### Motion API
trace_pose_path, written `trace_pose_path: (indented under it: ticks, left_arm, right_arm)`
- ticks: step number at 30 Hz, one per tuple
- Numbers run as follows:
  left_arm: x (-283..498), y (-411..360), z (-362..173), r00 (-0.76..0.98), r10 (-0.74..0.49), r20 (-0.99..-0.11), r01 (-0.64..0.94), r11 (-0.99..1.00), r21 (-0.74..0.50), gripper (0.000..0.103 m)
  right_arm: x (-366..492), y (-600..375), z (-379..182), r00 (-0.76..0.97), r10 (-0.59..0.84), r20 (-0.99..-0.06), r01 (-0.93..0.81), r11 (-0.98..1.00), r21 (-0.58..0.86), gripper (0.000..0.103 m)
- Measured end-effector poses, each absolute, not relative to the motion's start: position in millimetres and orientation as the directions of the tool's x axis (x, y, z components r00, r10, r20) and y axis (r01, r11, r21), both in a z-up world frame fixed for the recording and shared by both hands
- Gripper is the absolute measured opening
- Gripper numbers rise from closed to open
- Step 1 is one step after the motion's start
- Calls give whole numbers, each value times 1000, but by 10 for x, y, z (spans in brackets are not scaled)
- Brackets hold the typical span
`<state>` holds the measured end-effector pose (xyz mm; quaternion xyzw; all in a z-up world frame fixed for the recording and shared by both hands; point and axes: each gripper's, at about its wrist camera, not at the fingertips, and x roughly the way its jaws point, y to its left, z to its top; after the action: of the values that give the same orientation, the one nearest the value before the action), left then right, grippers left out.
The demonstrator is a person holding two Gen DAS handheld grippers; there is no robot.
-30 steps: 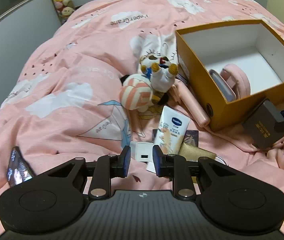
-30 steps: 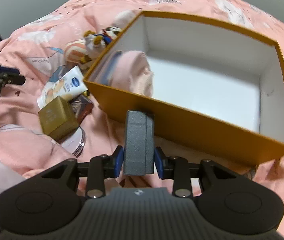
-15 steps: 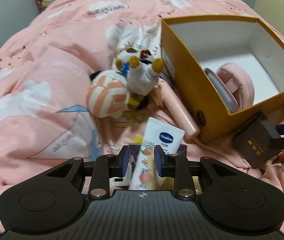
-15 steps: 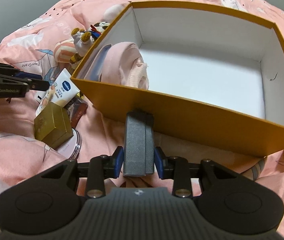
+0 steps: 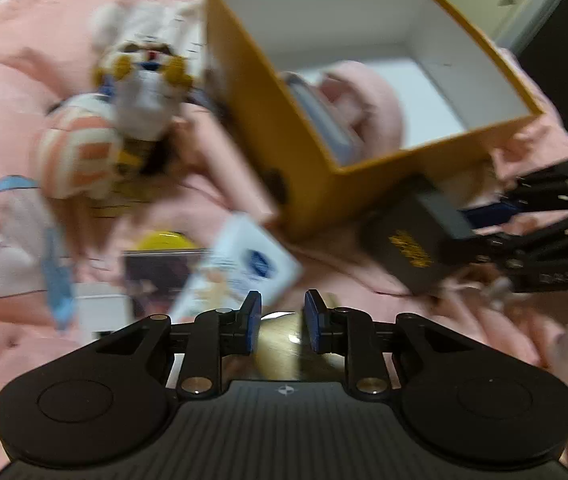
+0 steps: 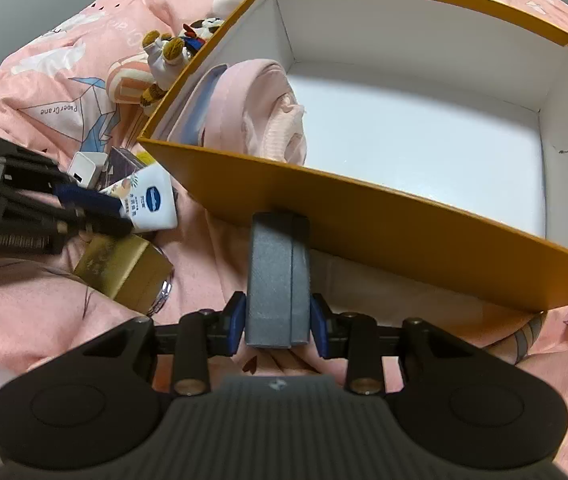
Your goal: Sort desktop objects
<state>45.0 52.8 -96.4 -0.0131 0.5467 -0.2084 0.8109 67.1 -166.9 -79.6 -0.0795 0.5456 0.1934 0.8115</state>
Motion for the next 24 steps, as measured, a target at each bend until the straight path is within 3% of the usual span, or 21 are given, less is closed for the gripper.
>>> trace_pose_path:
  ticks: [7, 10, 13, 15, 24]
  left_arm:
    - [478, 703, -738, 394, -299, -869, 283, 939, -195, 27]
    - [591, 846, -642, 439, -211, -873, 262, 960, -100, 28]
    - [753, 906, -656, 408, -154, -900, 300, 954, -28, 39]
    - [834, 887, -705, 384, -129, -915, 335, 942, 8, 53]
    - [1146, 844, -1048, 204, -93, -975, 436, 900, 5, 54]
  right_arm:
    - [670, -1665, -792, 327, 227, -918, -406, 910, 80, 36]
    - [668, -1657, -793, 325, 231, -917, -407, 909, 85, 36]
    - [670, -1648, -790, 323, 236, -916, -414, 906, 87, 36]
    - [669, -1656, -791, 321, 241, -916, -417, 904, 92, 37]
    - [737, -1748, -800, 286, 256, -924, -414, 902, 122, 37]
